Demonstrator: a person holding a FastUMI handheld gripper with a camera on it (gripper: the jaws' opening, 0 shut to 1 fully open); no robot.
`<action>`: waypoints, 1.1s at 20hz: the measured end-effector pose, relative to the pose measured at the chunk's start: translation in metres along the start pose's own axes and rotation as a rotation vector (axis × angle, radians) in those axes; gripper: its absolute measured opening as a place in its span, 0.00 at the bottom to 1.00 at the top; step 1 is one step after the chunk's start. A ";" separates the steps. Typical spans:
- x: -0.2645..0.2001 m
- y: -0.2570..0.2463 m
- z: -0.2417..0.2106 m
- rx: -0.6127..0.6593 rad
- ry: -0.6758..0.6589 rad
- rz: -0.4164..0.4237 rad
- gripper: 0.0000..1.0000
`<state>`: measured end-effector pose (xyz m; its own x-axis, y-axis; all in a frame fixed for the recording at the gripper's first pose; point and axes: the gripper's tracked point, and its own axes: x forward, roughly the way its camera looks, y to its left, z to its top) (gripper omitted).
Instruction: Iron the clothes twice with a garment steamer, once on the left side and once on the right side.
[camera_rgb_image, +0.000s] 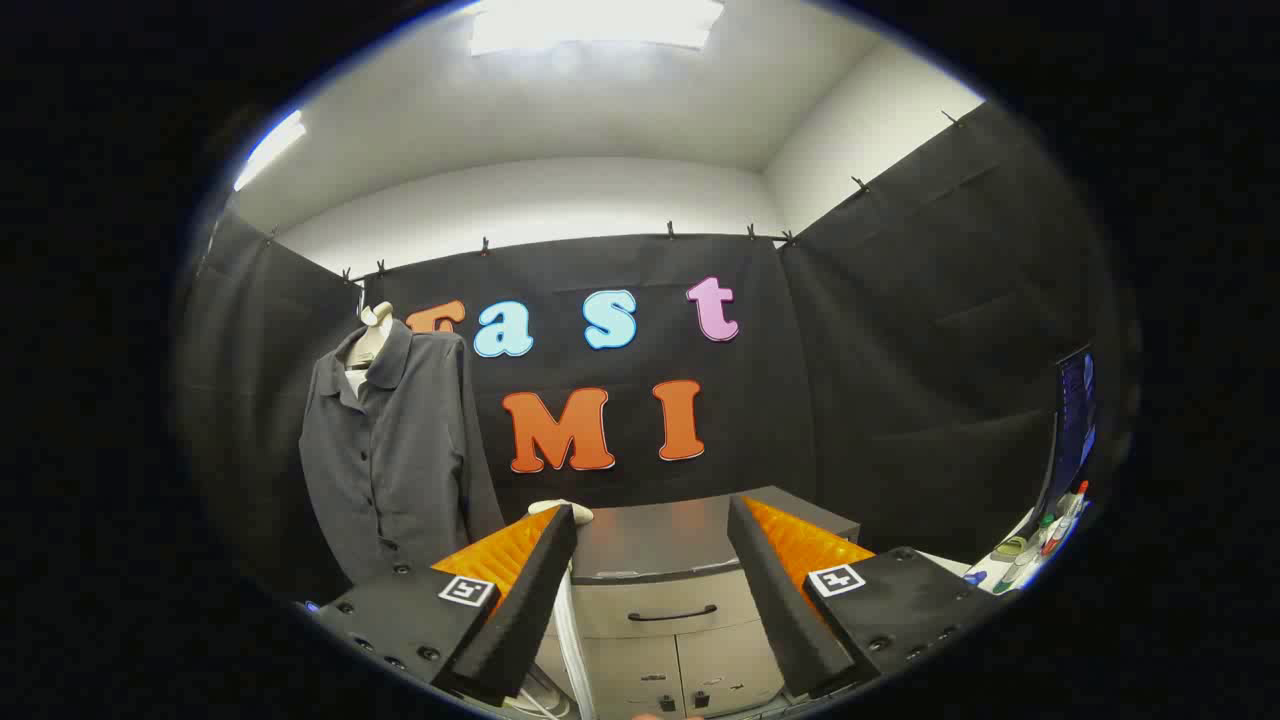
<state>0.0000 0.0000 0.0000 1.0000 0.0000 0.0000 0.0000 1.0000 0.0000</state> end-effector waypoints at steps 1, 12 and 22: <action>0.001 0.001 -0.001 0.000 0.002 0.000 0.98; -0.005 0.004 0.002 -0.004 -0.007 -0.006 0.98; -0.008 0.010 0.003 -0.007 -0.002 -0.004 0.98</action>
<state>-0.0076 0.0096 0.0028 1.0000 -0.0041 0.0017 0.0041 1.0000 -0.0070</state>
